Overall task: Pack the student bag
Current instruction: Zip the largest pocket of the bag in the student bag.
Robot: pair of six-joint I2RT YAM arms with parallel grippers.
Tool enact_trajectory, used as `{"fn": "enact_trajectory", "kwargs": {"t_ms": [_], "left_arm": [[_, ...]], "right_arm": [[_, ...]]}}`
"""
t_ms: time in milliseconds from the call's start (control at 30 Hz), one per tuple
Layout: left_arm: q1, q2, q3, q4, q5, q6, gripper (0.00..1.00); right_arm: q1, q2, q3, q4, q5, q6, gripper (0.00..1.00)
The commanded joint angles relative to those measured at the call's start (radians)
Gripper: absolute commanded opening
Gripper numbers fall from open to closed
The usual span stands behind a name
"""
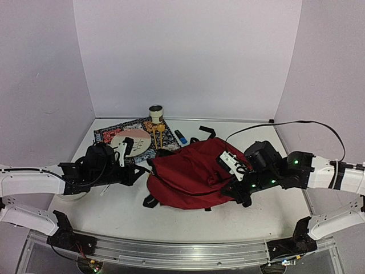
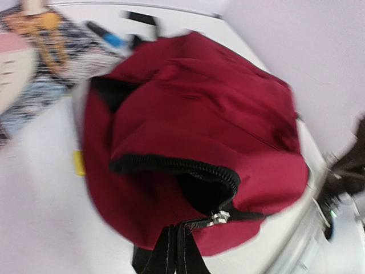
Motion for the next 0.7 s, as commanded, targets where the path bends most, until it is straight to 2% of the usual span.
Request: {"fn": "enact_trajectory", "kwargs": {"t_ms": [0,67,133,267,300,400,533,667], "left_arm": [[0.053,-0.032,0.032,-0.062,-0.172,-0.012,0.0],[0.055,-0.018,0.041,-0.061,-0.167,-0.006,0.0],[0.054,0.009,0.063,-0.043,-0.08,0.004,0.0],[0.042,0.064,0.062,0.068,0.167,-0.003,0.0],[0.027,0.075,0.064,0.085,0.184,-0.002,0.0],[-0.043,0.1,0.101,0.089,0.188,0.013,0.0],[-0.117,0.117,0.155,0.092,0.204,0.017,0.0],[-0.136,0.116,0.19,0.093,0.236,0.006,0.0]], "right_arm": [[-0.013,-0.062,-0.001,-0.179,0.058,0.037,0.0],[-0.014,-0.057,0.002,-0.179,0.05,0.03,0.0],[-0.014,-0.045,0.012,-0.161,0.025,0.009,0.01],[0.012,0.008,0.058,-0.053,-0.038,-0.016,0.22],[0.031,0.029,0.071,-0.019,-0.016,-0.022,0.33],[0.098,0.101,0.124,0.068,0.075,-0.047,0.49],[0.202,0.201,0.183,0.191,0.276,-0.101,0.59],[0.266,0.295,0.193,0.313,0.424,-0.182,0.65]]}}
